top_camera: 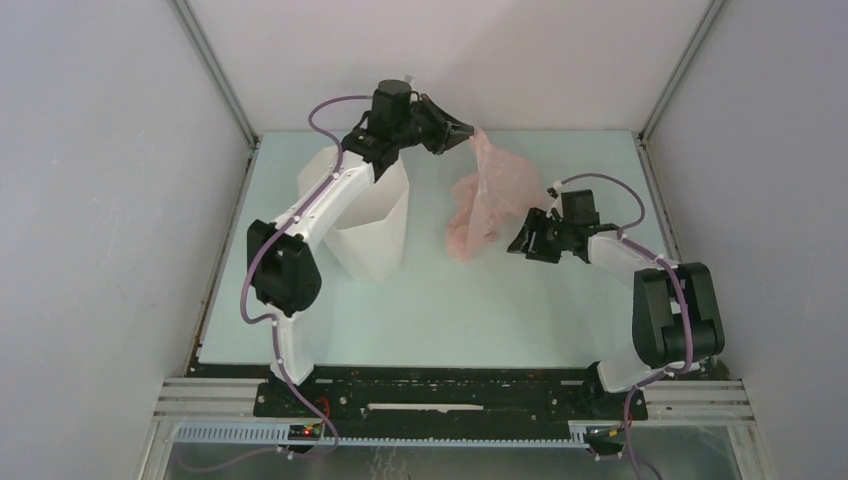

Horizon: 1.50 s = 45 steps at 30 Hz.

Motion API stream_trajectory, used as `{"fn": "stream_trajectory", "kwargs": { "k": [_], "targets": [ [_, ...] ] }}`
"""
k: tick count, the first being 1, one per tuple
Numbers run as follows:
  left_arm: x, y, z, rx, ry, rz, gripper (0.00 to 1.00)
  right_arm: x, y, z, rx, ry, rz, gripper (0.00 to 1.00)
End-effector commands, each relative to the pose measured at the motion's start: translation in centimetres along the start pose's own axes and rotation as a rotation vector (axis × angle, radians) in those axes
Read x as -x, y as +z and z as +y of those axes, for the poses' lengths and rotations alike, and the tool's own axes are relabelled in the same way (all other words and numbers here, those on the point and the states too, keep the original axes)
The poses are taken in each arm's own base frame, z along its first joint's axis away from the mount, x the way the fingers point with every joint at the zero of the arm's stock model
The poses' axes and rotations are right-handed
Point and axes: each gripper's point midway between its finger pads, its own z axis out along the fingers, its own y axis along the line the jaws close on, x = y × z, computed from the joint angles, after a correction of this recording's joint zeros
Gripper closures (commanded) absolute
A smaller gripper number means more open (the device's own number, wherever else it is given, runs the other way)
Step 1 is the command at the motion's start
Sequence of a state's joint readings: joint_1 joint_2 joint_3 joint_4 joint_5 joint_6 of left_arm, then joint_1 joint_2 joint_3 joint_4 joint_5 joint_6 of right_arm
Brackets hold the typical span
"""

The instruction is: Put the trash bags into the trash bin

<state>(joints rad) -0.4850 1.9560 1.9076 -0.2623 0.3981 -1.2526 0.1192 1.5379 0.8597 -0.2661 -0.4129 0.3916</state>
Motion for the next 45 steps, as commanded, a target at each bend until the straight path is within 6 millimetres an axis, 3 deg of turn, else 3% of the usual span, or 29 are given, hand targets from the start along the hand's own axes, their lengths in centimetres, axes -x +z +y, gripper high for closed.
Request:
{"fn": "stream_trajectory", "kwargs": {
  "k": [1, 9, 11, 19, 25, 28, 34, 37, 42, 45],
  "targets": [
    [0.7, -0.7, -2.0, -0.052, -0.017, 0.004, 1.00, 3.1, 1.7, 3.3, 0.106, -0.235, -0.196, 0.32],
    [0.9, -0.3, -2.1, -0.052, -0.030, 0.016, 1.00, 1.7, 2.4, 6.7, 0.035, -0.544, -0.247, 0.21],
    [0.8, -0.3, -2.2, -0.054, -0.034, 0.019, 1.00, 2.1, 2.3, 7.0, -0.034, -0.592, -0.290, 0.18],
    [1.0, -0.3, -1.9, -0.045, -0.042, 0.028, 1.00, 4.1, 3.9, 7.0, -0.131, -0.637, -0.369, 0.18],
    [0.8, 0.0, -1.8, -0.044, -0.066, 0.043, 1.00, 4.5, 5.3, 9.0, -0.036, -0.664, -0.395, 0.21],
    [0.9, -0.2, -2.8, -0.061, -0.061, 0.045, 1.00, 5.5, 4.0, 9.2, -0.027, -0.594, -0.427, 0.22],
    [0.1, -2.5, -4.9, -0.071, 0.038, 0.034, 1.00, 8.1, -2.7, 10.3, 0.148, -0.361, -0.445, 0.23],
    [-2.1, -3.6, -5.2, -0.051, 0.110, 0.049, 1.00, 5.8, -5.3, 10.8, 0.217, -0.273, -0.351, 0.23],
    [-6.8, -5.1, -6.0, -0.043, 0.118, 0.086, 1.00, -1.0, -7.1, 8.9, 0.190, -0.233, -0.173, 0.23],
    [-9.1, -6.9, -8.4, -0.084, 0.101, 0.097, 1.00, -4.7, -8.2, 7.9, 0.195, -0.227, -0.133, 0.23]
  ]
}}
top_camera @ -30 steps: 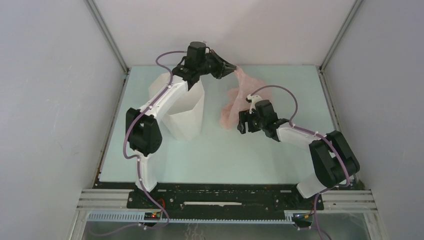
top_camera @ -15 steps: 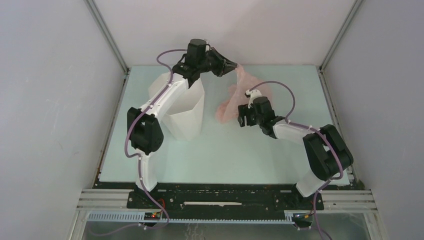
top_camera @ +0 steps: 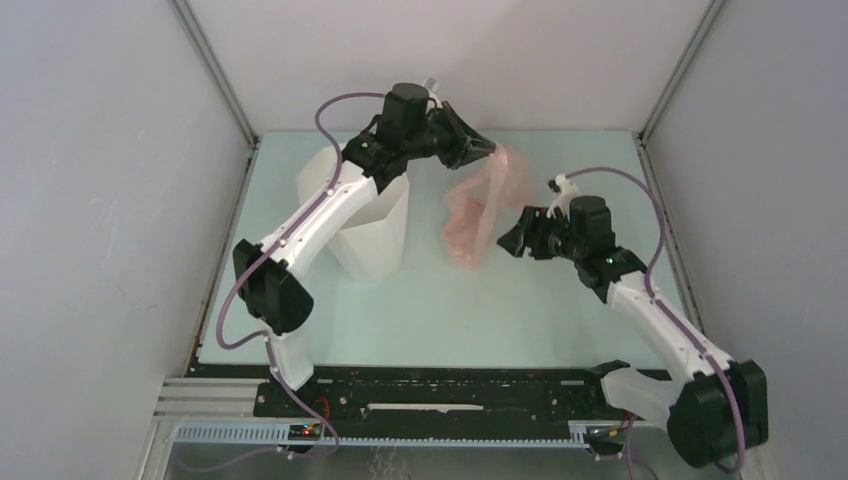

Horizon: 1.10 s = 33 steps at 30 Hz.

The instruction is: Put the trash bags into the trash bin

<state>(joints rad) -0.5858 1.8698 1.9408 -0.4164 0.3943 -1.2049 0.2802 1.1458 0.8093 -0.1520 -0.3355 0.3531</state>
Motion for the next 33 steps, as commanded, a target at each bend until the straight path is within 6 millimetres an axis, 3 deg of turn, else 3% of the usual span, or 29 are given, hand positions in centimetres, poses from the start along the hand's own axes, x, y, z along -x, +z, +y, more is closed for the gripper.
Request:
{"fn": "stream_trajectory", "kwargs": {
  "k": [1, 4, 9, 13, 19, 23, 29, 33],
  "targets": [
    [-3.9, -4.7, -6.2, -0.115, 0.049, -0.003, 1.00, -7.8, -3.7, 0.5, 0.008, 0.099, 0.190, 0.23],
    [-5.8, -6.7, -7.6, -0.143, 0.059, 0.012, 1.00, -9.6, -5.8, 0.6, 0.003, 0.122, 0.183, 0.22],
    [-5.4, -6.6, -4.1, -0.135, -0.061, -0.018, 1.00, -10.8, -8.3, 0.5, -0.017, 0.160, 0.133, 0.22],
    [-4.2, -4.0, -1.3, -0.106, -0.107, -0.001, 1.00, -10.9, -8.5, 0.0, -0.050, 0.214, 0.104, 0.22],
    [0.9, 0.3, 3.8, -0.009, -0.168, -0.016, 1.00, -11.4, -6.9, -1.0, -0.093, 0.259, 0.129, 0.23],
    [4.0, 1.5, 4.5, -0.003, -0.190, -0.036, 1.00, -9.9, -6.1, -1.7, -0.091, 0.280, 0.089, 0.24],
    [5.8, 2.6, 6.6, 0.035, -0.247, -0.050, 1.00, -8.9, -6.2, -4.3, -0.124, 0.323, 0.031, 0.29],
    [6.1, 2.6, 6.4, 0.032, -0.245, -0.044, 1.00, -6.7, -6.9, -3.1, -0.016, 0.313, -0.042, 0.29]
  ]
}}
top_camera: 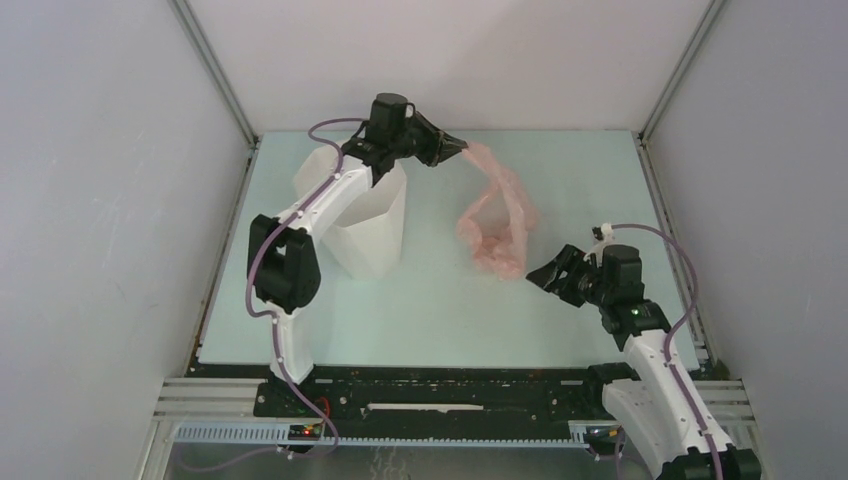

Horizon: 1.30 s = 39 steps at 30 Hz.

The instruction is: Put the trash bags into the trash bin

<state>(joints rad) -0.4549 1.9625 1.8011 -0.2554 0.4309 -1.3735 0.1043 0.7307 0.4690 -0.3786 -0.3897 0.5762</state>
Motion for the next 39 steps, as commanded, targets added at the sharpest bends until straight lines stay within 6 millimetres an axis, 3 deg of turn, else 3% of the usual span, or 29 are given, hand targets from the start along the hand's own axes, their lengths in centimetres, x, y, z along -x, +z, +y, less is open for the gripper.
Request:
{"fn": "stream_trajectory", "kwargs": {
  "k": [1, 9, 12, 15, 19, 21, 25, 30, 35, 39],
  "targets": [
    [-0.3, -0.3, -2.0, -0.036, 0.004, 0.028, 1.00, 2.1, -0.8, 2.3, 0.123, -0.036, -0.078, 0.29],
    [-0.6, -0.7, -1.3, -0.012, -0.022, 0.024, 1.00, -0.4, 1.0, -5.4, -0.241, 0.157, 0.110, 0.25],
    [-0.3, -0.8, -1.6, -0.009, 0.001, 0.009, 1.00, 0.2, 1.0, -6.5, -0.238, 0.201, 0.090, 0.25],
    [-0.2, -0.6, -1.3, 0.008, 0.006, 0.008, 1.00, 1.0, 2.0, -5.3, -0.130, 0.130, 0.088, 0.24],
    [-0.4, -0.1, -0.8, 0.019, -0.022, 0.025, 1.00, -0.3, 3.7, -4.3, -0.035, 0.071, 0.191, 0.26],
    [-0.4, 0.0, -0.7, 0.020, -0.026, 0.027, 1.00, -0.4, 4.8, -3.8, -0.049, -0.055, 0.166, 0.26],
    [-0.4, -0.1, -1.0, 0.015, -0.012, 0.028, 1.00, -0.3, 6.5, 1.3, 0.083, -0.349, -0.011, 0.22],
    [-0.2, 0.1, -1.8, -0.002, -0.001, 0.036, 1.00, 1.6, 8.5, 4.2, 0.163, -0.326, -0.110, 0.23],
    [-0.5, -0.1, -1.8, -0.001, -0.001, 0.050, 1.00, 2.4, 11.3, 4.4, 0.115, -0.355, -0.134, 0.25],
    [-0.7, -0.3, -1.5, 0.010, -0.003, 0.054, 1.00, 2.1, 12.2, 5.5, 0.178, -0.392, -0.114, 0.30]
  ]
}}
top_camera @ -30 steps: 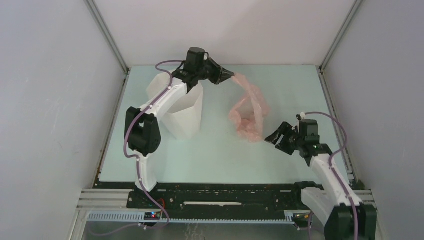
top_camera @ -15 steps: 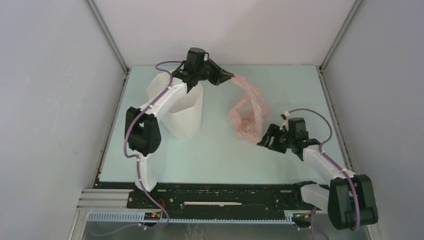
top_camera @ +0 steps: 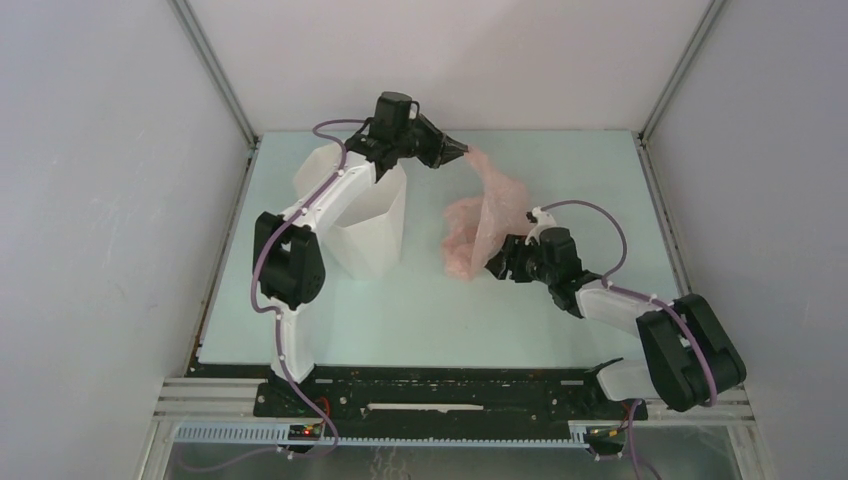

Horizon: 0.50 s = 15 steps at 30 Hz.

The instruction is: Put the trash bags into the trash bin

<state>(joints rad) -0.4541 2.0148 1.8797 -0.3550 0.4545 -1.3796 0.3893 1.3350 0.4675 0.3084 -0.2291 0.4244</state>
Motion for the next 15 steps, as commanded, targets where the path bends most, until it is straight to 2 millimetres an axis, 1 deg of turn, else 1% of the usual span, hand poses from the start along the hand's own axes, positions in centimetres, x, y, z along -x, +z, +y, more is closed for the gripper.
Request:
{"fn": "stream_trajectory", "kwargs": {
  "k": [1, 3, 6, 8, 11, 14, 15],
  "targets": [
    [-0.7, -1.1, -2.2, -0.048, 0.035, 0.021, 1.00, 4.0, 1.0, 2.5, 0.083, -0.065, -0.129, 0.32],
    [-0.7, -1.1, -2.3, -0.049, 0.035, 0.025, 1.00, 3.4, 1.0, 2.7, 0.098, -0.034, -0.126, 0.33],
    [-0.7, -1.2, -2.3, -0.051, 0.036, 0.024, 1.00, 3.0, 0.2, 3.0, 0.161, 0.082, -0.164, 0.33],
    [-0.8, -1.2, -2.5, -0.053, 0.037, 0.024, 1.00, 2.4, 0.3, 3.0, 0.163, 0.122, -0.148, 0.32],
    [-0.8, -1.2, -2.4, -0.052, 0.035, 0.023, 1.00, 1.5, 0.5, 3.0, 0.181, 0.104, -0.156, 0.32],
    [-0.9, -1.3, -2.5, -0.054, 0.035, 0.026, 1.00, 1.6, -0.4, 3.2, 0.209, 0.035, -0.276, 0.31],
    [-0.9, -1.3, -2.5, -0.055, 0.037, 0.027, 1.00, 1.4, -0.6, 3.2, 0.210, 0.017, -0.286, 0.31]
  ]
}}
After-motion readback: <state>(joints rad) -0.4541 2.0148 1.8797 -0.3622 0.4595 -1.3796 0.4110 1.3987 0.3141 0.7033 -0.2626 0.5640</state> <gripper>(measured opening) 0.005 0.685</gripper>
